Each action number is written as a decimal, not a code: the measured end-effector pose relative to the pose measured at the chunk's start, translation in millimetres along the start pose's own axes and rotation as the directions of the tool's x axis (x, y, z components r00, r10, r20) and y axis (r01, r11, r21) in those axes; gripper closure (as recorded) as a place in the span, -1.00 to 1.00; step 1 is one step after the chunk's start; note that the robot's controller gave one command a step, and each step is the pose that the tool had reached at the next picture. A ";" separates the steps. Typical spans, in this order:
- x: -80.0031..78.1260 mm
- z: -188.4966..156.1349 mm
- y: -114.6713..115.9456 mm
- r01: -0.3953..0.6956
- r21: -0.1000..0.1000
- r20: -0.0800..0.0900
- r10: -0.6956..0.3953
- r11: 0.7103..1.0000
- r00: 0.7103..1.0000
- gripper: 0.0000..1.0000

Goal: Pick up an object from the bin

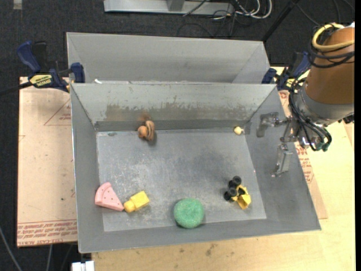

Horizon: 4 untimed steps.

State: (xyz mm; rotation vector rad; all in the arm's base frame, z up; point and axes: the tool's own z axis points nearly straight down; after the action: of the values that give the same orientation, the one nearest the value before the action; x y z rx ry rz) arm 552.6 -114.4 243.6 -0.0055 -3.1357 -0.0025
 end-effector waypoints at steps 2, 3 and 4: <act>23.2 31.6 18.1 0.057 0.004 0.014 -0.057 0.998 0.998 -1.00; 40.2 66.6 32.2 0.268 0.002 0.007 -0.268 0.963 0.963 -1.00; 56.7 97.6 18.2 0.361 0.004 0.008 -0.361 0.933 0.933 -1.00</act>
Offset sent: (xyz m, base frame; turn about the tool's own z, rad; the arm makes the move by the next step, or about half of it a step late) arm -0.0557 0.0412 -0.0781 -0.1275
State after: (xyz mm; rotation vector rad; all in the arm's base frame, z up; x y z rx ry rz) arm 495.3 -95.8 146.4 0.5712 -3.0920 -0.0008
